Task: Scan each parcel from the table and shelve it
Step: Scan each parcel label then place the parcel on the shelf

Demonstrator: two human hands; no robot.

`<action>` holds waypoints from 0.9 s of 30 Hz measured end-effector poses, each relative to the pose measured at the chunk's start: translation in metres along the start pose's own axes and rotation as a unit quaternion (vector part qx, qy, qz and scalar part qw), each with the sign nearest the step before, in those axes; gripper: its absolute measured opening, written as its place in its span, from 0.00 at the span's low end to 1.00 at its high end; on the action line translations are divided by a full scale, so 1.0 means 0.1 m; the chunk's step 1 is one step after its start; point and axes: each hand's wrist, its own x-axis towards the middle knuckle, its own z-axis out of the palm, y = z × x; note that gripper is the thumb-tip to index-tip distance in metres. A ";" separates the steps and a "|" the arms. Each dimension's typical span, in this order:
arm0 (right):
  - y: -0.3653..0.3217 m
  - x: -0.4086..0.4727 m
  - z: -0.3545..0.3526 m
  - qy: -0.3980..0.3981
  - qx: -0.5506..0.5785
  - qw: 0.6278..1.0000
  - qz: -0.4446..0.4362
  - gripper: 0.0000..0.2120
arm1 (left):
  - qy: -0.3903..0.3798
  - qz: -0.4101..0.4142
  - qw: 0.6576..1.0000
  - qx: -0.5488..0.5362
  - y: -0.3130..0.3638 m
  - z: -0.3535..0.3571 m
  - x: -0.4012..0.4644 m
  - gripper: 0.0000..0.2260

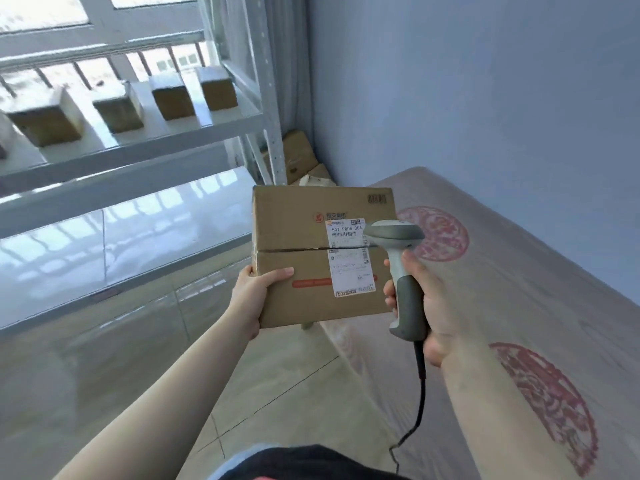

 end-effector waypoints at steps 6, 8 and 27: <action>0.24 0.10 0.99 -0.071 -0.038 0.997 0.015 0.22 | 0.073 0.000 0.995 -0.061 0.09 -1.19 -0.06 0.27; 0.34 0.11 1.39 -0.095 -0.061 0.993 0.027 0.21 | 0.089 0.005 0.992 -0.085 0.16 -1.66 -0.08 0.30; 0.66 -0.26 5.25 -0.350 -0.169 0.921 -0.005 0.36 | 0.286 0.126 0.926 -0.214 1.15 -5.51 -0.87 0.39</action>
